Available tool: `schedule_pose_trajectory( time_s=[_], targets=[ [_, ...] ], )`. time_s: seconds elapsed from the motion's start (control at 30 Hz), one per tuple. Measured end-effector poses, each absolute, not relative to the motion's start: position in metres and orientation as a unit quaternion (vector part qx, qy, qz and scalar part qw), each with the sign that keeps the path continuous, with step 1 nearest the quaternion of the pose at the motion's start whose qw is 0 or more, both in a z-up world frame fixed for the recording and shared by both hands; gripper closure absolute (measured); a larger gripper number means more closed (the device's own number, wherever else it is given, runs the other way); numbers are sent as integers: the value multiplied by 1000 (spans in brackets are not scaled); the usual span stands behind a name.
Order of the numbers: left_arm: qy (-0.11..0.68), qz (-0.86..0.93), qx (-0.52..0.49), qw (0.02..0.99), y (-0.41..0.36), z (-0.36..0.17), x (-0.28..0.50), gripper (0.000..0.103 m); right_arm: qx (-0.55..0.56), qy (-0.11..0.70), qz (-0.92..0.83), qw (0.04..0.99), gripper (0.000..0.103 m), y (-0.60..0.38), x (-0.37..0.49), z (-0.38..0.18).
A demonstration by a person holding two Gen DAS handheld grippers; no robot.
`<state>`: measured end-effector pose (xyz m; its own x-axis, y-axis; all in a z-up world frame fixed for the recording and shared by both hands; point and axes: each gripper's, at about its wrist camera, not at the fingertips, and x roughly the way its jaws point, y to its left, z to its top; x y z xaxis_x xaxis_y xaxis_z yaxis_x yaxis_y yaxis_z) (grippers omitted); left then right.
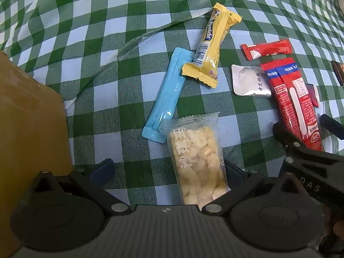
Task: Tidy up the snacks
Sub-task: 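Grasp the cracker pack with left tool while right tool grasps red wafer tube, then carry both snacks over the box and release them inside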
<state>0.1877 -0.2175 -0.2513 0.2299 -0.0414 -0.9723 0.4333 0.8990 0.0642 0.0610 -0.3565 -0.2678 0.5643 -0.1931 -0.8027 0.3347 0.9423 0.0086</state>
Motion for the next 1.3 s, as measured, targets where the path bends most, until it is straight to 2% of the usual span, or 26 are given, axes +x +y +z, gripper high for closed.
schedule_pose_trajectory(
  time_s=[0.03,0.07,0.1,0.2,0.37,0.57,0.7,1.03,1.3],
  targets=[
    [595,-163,155,772,-218,-245,185,21,78,441,-148,882,9,-356,60,-267],
    [585,-171,150,779,-220,-238,180,57,75,433,-145,886,21,-355,57,-263],
    [579,-176,150,781,-222,-230,176,63,72,426,-138,891,52,-352,56,-260],
    [569,-187,137,789,-221,-213,170,63,78,432,-145,887,61,-351,51,-250],
    [542,-208,111,806,-203,-160,148,63,125,393,-167,896,63,-356,26,-215],
    [482,-231,82,841,-155,-80,91,63,144,292,-168,931,63,-336,-28,-129],
    [460,-223,83,856,-104,-42,43,63,143,258,-140,945,63,-298,-72,-87],
    [463,-123,119,870,14,-22,-43,63,193,287,-68,936,63,-181,-162,-59],
    [442,-113,115,882,82,-12,-101,63,157,302,-18,940,63,-94,-205,-31]
  ],
)
